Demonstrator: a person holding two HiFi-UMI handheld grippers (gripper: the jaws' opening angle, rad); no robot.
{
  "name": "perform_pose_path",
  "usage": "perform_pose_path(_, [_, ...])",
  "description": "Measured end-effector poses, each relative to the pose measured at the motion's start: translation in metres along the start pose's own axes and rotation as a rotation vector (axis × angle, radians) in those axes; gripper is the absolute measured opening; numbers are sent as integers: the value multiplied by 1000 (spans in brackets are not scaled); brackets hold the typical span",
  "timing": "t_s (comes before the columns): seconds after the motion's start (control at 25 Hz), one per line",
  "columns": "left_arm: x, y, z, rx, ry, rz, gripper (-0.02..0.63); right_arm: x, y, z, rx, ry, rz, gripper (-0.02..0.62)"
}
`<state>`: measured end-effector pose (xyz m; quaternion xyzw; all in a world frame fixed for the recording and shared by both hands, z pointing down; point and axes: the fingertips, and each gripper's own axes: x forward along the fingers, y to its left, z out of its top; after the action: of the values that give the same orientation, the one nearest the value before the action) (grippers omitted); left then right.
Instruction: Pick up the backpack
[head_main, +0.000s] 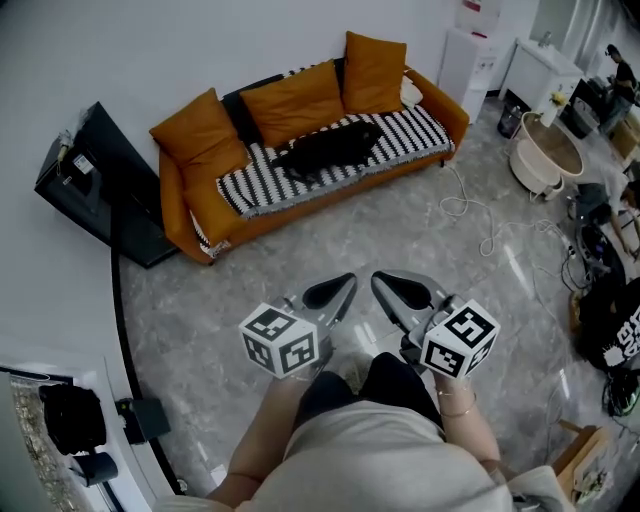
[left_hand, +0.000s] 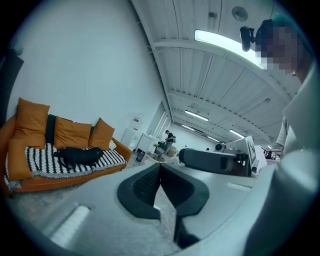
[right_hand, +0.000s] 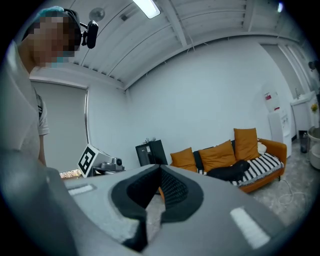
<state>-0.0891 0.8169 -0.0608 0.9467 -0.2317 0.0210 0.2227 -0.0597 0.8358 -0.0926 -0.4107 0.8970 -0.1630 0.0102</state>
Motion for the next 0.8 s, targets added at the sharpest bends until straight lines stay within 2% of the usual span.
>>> perform_pose_path(0.2, [4, 27, 2, -34, -3, 8, 6, 27, -9, 1, -11, 26, 15, 3])
perform_pose_path(0.44, [22, 62, 19, -37, -15, 39, 8, 54, -36, 11, -18, 25, 30, 3])
perform_pose_path(0.6, [48, 90, 31, -29, -22, 61, 8, 77, -70, 16, -23, 41, 56, 3])
perform_pose_path(0.8, [95, 132, 61, -27, -41, 83, 6, 110, -127, 46, -59, 31, 69, 3])
